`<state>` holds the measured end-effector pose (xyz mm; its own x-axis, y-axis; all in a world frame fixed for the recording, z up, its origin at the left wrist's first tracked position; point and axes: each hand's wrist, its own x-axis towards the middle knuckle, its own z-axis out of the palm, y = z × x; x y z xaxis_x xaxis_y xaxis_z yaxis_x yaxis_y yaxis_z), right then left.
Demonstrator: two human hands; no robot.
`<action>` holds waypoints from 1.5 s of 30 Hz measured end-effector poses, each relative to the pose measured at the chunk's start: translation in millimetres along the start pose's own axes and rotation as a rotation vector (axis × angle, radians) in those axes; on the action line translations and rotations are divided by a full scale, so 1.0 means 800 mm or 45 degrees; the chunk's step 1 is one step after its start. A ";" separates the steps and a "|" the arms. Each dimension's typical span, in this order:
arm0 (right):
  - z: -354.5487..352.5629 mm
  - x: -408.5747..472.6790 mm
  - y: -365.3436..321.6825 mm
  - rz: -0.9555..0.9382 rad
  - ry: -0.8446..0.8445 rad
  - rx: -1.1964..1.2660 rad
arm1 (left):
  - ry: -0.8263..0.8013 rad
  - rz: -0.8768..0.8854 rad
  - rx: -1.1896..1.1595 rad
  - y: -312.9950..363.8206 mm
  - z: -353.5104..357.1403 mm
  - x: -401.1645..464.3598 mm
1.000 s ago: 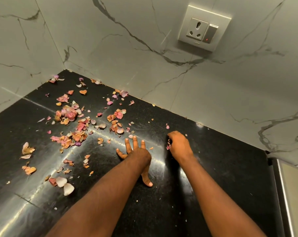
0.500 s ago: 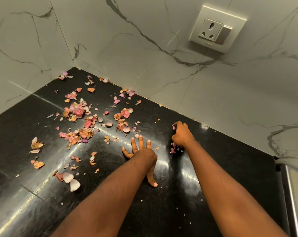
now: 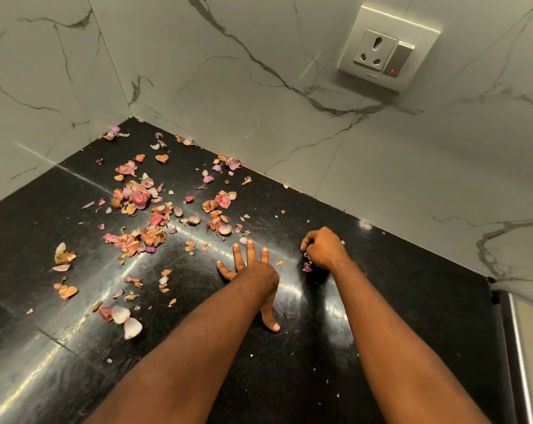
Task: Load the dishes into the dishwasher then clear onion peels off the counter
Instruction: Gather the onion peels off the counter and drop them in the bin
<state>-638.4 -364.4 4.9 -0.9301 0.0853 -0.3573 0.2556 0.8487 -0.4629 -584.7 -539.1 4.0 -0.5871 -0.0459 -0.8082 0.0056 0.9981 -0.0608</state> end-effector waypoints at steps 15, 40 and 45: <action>-0.018 -0.019 0.066 0.265 0.245 0.217 | -0.001 -0.009 0.024 0.000 -0.002 -0.008; 0.014 -0.032 0.048 0.161 0.129 0.220 | 0.032 -0.023 0.002 0.003 -0.001 0.004; 0.026 -0.035 0.036 0.092 0.148 0.165 | 0.040 -0.016 -0.004 0.003 -0.001 0.002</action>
<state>-599.6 -353.1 -15.0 -0.9303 0.2102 -0.3006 0.3480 0.7646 -0.5425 -586.5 -536.8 3.1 -0.6125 -0.0568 -0.7884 -0.0040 0.9976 -0.0688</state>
